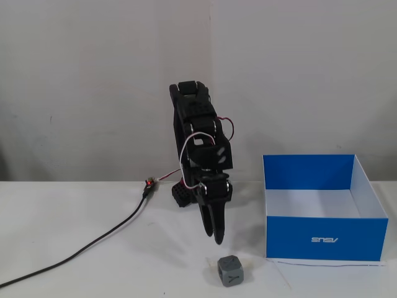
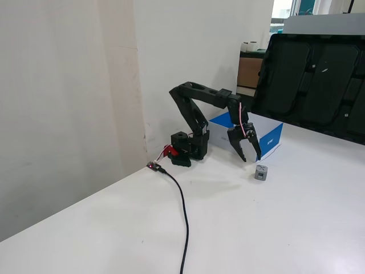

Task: Pick the gray block and keep it in the box.

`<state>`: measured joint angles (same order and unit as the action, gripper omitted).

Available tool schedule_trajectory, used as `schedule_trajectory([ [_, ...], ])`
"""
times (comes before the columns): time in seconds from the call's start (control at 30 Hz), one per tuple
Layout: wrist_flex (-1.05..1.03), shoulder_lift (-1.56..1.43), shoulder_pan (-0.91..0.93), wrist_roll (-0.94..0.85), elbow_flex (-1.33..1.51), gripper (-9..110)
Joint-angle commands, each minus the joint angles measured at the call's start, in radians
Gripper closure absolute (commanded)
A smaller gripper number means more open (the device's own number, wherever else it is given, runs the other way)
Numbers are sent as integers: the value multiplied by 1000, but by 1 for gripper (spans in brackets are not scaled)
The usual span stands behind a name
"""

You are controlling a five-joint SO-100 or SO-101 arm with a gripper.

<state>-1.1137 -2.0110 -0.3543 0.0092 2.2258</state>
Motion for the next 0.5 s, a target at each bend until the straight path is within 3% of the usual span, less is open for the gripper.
schedule_trajectory([
  [0.0, -23, 118, -12, 6, -161, 85],
  [0.47, -25, 430, -78, 8, -362, 82],
])
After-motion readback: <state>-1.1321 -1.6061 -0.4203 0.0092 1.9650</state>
